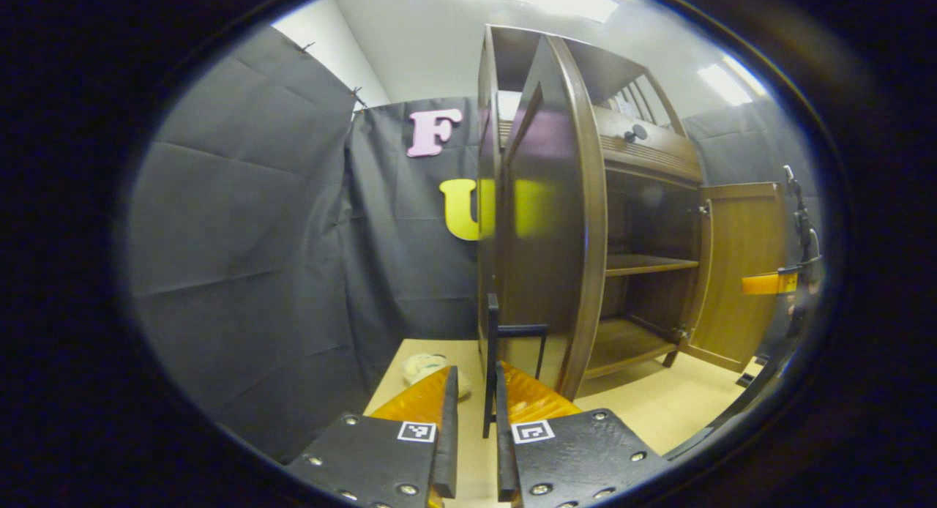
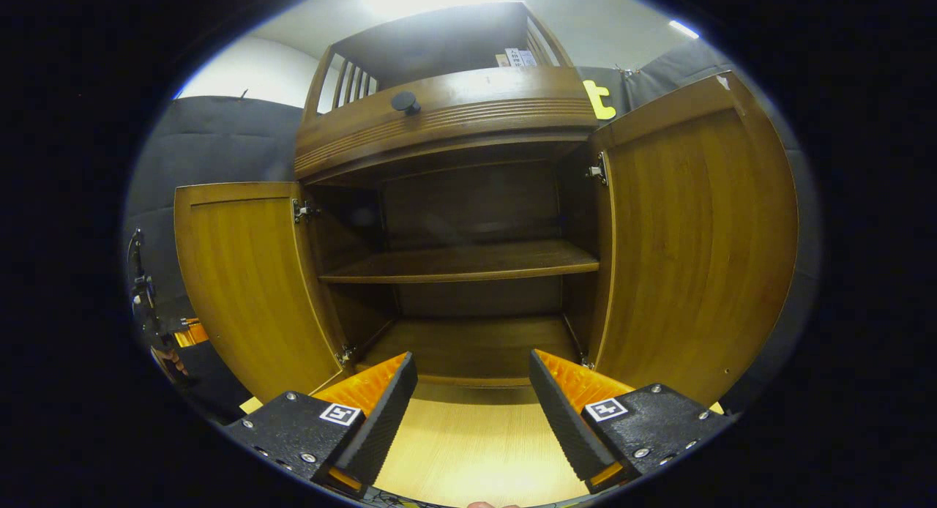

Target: Open the right door of the double-door shoe cabinet with the right hand, and open the left door with the left hand.

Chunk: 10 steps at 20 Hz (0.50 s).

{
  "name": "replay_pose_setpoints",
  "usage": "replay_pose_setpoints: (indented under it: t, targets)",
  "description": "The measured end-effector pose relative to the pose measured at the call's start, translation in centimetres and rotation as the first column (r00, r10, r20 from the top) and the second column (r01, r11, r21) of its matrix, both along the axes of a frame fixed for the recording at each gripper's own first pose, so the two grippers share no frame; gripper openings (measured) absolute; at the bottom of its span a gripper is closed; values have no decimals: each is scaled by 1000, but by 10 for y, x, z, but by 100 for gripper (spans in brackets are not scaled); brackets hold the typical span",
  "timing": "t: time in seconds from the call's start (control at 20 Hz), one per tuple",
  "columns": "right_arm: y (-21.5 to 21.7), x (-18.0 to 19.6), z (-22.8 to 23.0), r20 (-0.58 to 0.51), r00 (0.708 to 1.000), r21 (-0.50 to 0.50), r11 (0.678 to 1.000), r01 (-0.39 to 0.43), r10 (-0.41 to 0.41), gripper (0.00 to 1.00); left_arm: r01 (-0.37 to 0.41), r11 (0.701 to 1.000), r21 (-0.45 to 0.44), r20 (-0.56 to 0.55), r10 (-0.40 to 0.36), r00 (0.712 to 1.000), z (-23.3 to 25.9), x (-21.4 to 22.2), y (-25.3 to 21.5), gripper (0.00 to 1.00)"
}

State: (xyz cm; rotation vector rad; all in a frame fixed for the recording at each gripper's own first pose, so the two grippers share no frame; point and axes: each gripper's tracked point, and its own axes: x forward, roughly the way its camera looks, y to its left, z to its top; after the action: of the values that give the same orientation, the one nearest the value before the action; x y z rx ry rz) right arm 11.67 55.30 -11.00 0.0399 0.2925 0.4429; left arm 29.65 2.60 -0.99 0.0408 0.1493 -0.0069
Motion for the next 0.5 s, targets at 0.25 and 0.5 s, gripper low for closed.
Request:
replay_pose_setpoints:
  t: [0.25, 0.5]
  targets:
    - [-2, 1, 4, 1, 1000, 13, 1000, 11, -11, 91, -24, 998, -55, 7, 24, 1000, 1, -4, -6, 25]
    - [-17, 5, 13, 29, 1000, 27, 1000, 3, -4, 91, -91, 995, -28, 20, 91, 996, 9, -9, 0, 28]
